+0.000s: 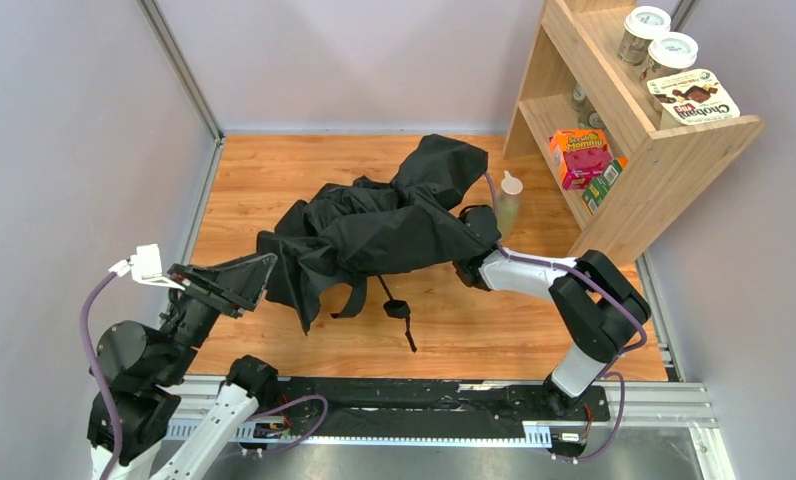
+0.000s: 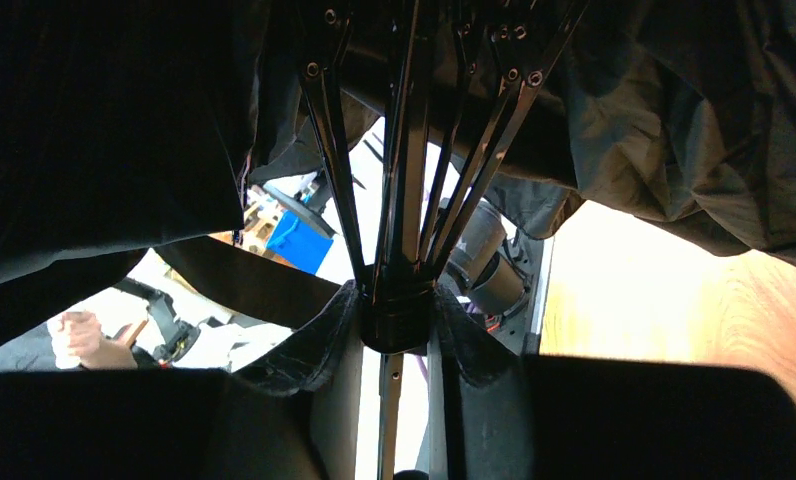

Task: Put away the umbrella

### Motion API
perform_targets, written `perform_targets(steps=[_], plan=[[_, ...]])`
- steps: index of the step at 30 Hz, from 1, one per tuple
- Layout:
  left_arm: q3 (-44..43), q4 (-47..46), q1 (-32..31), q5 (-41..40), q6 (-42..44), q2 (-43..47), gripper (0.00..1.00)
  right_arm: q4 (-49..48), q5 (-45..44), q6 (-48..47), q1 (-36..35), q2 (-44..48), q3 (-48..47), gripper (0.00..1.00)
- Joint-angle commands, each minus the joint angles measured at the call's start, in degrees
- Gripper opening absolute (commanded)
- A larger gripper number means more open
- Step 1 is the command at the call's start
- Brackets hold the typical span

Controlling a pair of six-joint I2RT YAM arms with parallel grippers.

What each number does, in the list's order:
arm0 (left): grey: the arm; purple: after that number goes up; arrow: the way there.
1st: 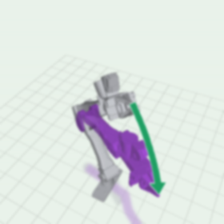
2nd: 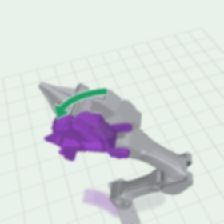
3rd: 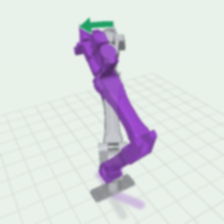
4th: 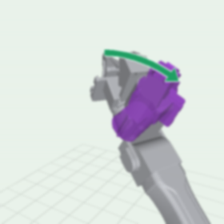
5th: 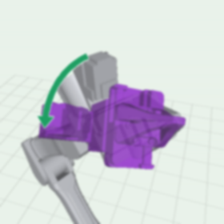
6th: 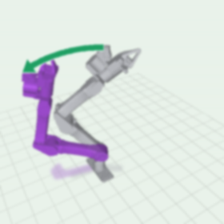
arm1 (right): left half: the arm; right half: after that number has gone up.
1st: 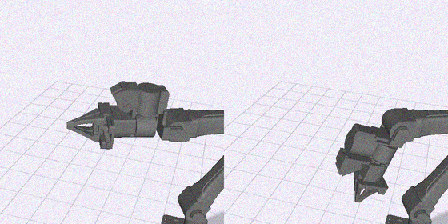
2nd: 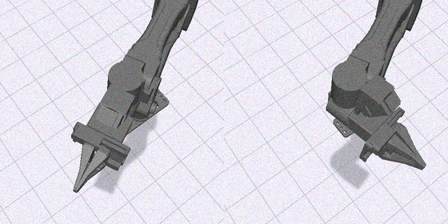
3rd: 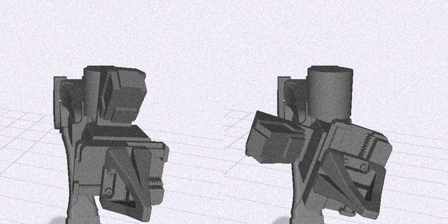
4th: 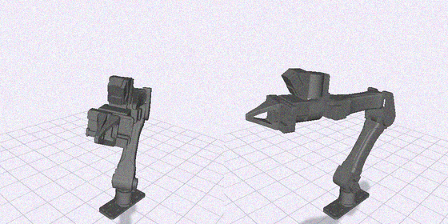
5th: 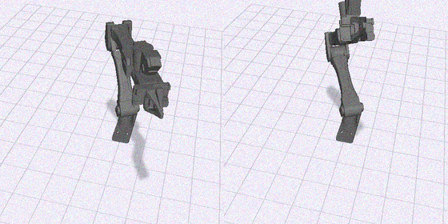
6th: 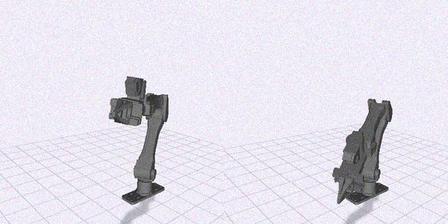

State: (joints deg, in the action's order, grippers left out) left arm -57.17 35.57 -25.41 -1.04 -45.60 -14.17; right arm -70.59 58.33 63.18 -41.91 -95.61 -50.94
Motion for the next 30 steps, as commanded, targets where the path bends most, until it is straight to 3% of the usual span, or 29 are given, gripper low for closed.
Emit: perform_targets(steps=[1,6,8,11,17,22,26,30], plan=[[-4.07,1.69,-0.08,-5.29,-1.33,-2.08,0.7,-15.9,5.47,-1.65,0.16,2.45,-2.94,0.0],[-13.39,5.82,-0.08,-4.59,1.74,-9.54,0.7,-12.83,8.91,-5.51,0.08,4.9,-2.24,0.0],[-14.89,5.74,-0.08,0.65,2.36,-14.02,0.7,-9.06,9.26,-8.41,0.08,6.57,-1.8,0.0],[-14.12,0.92,-0.08,13.65,2.1,-19.56,0.7,-3.17,9.35,-12.89,-0.1,9.21,-1.62,0.0],[-5.95,-16.98,0.01,25.53,-0.36,-19.75,0.71,8.78,9.35,-21.33,-0.72,12.47,-2.67,0.0],[-2.7,-25.01,-0.08,31.7,0.69,-18.35,0.71,12.58,7.95,-24.15,-0.72,12.91,-2.68,0.0],[-2.16,-20.28,-0.08,23.74,5.08,-13.01,0.72,13.37,6.19,-24.86,-0.72,12.47,-2.41,0.0],[-1.98,-18.62,0.01,20.73,4.04,-11.75,0.72,13.63,5.75,-24.86,-0.8,12.29,-2.76,0.0]])
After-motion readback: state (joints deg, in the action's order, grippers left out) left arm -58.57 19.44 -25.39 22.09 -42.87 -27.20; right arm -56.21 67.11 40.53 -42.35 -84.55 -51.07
